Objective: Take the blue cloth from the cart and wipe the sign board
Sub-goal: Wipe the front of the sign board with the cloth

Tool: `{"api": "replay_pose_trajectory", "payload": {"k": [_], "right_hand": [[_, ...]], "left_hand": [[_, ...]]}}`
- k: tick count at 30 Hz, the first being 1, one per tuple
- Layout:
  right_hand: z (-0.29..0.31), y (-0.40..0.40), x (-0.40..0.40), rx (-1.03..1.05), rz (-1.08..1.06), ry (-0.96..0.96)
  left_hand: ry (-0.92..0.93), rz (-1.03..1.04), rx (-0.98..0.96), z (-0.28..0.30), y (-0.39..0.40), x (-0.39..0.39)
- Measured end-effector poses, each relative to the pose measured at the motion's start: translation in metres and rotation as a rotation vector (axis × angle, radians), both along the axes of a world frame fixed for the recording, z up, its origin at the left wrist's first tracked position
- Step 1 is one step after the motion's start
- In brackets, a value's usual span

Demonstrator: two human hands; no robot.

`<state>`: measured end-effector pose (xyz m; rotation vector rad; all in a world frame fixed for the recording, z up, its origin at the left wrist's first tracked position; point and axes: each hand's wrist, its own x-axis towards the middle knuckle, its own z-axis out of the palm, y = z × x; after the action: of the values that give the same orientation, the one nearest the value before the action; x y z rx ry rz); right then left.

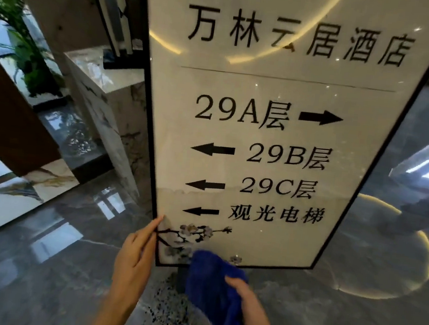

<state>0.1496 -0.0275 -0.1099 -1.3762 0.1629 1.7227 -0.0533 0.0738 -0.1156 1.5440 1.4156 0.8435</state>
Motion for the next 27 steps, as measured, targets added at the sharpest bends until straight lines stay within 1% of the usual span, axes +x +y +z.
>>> {"api": "replay_pose_trajectory", "payload": {"k": [1,2,4,6,8,10,12,14,16,20,24,27], "right_hand": [[0.005,-0.004,0.001,0.003,-0.060,0.032],[0.011,-0.010,0.002,0.031,-0.082,0.068],[0.027,-0.017,0.009,0.092,-0.055,0.117],[0.040,-0.019,0.017,0.156,-0.013,0.145],[0.056,-0.018,0.022,0.182,0.037,0.163],[0.074,-0.018,0.025,0.213,0.089,0.129],[0.091,-0.015,0.026,0.238,0.145,0.141],[0.104,-0.011,0.031,0.237,0.192,0.166],[0.116,-0.008,0.037,0.218,0.233,0.106],[0.139,-0.002,0.048,0.188,0.304,-0.086],[0.159,0.000,0.060,0.238,0.324,-0.390],[0.165,-0.008,0.070,0.305,0.416,-0.439]], "left_hand": [[-0.006,0.073,0.000,0.006,-0.007,-0.003],[-0.050,0.116,-0.029,0.012,-0.014,-0.005],[-0.182,0.101,-0.161,0.028,-0.024,-0.006],[-0.326,0.041,-0.357,0.047,-0.028,0.004],[-0.497,-0.029,-0.614,0.062,-0.031,0.018],[-0.664,-0.134,-0.856,0.078,-0.036,0.027],[-0.765,-0.224,-0.986,0.090,-0.040,0.031],[-0.797,-0.265,-1.002,0.100,-0.041,0.035],[-0.758,-0.262,-0.980,0.108,-0.041,0.043],[-0.684,-0.198,-0.898,0.124,-0.038,0.055],[-0.684,-0.122,-0.838,0.144,-0.038,0.066],[-0.713,-0.076,-0.839,0.154,-0.038,0.071]]}}
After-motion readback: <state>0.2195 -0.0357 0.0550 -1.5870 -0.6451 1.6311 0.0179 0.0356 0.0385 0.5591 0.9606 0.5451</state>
